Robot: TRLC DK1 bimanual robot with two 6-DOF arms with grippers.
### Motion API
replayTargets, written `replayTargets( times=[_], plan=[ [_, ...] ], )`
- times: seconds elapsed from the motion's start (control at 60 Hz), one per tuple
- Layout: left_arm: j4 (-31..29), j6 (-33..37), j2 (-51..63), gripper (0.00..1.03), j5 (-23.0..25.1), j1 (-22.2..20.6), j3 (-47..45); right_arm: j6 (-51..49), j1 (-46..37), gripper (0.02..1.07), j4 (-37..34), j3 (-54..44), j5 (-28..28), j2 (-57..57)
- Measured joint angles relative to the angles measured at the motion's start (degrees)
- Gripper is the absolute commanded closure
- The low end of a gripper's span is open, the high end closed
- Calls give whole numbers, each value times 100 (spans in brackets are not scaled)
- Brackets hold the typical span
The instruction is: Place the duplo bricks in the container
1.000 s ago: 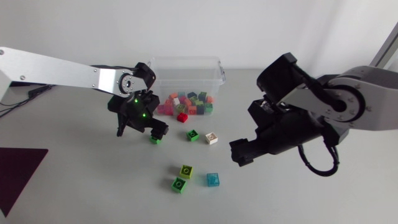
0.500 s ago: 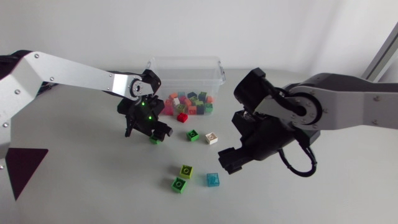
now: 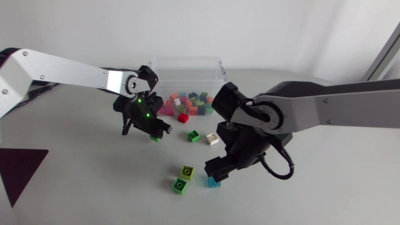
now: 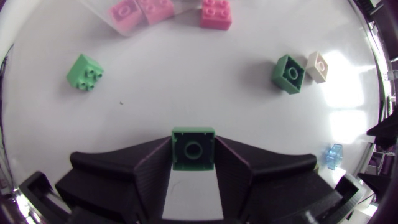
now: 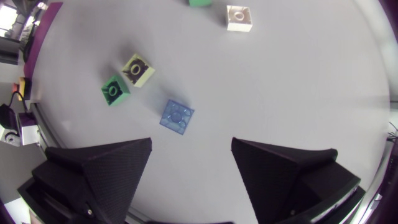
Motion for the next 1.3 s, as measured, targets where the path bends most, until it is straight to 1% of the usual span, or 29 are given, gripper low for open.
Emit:
replayTargets(
  times=[0.067,0.283,0.417,0.467,0.533,0.55,0.583,0.767,0.883,0.933,1.017,1.283,1.3],
  plan=[
    [4,0,-243,72,57,0,0,59,26,18,-15,98,15,162],
    [17,-7,-938,72,81,0,0,494,37,18,-417,614,275,715],
    [15,-28,-1134,72,81,-2,0,765,42,18,-728,896,249,953],
    [15,-50,-1176,72,81,-2,0,835,68,24,-809,999,184,1034],
    [15,-116,-1191,72,81,-9,0,914,153,27,-879,1143,153,1154],
    [15,-116,-1191,72,81,-13,0,918,168,31,-887,1172,140,1180],
    [15,-133,-1191,72,83,-13,0,951,227,33,-896,1241,98,1257],
    [15,-155,-1191,72,127,-13,0,1108,431,34,-1005,1587,57,1626],
    [15,-157,-1191,72,184,-11,2,1215,431,34,-1038,1679,168,1836],
    [15,-157,-1193,72,195,-7,9,1250,402,41,-1047,1679,175,1888],
    [4,-157,-1191,72,214,7,57,1292,361,48,-1045,1681,195,1934],
    [-63,-203,-1191,72,232,22,446,1340,328,48,-1038,1681,210,2109],
    [-77,-232,-1191,72,232,22,481,1340,328,50,-1040,1681,210,2124]
  ],
)
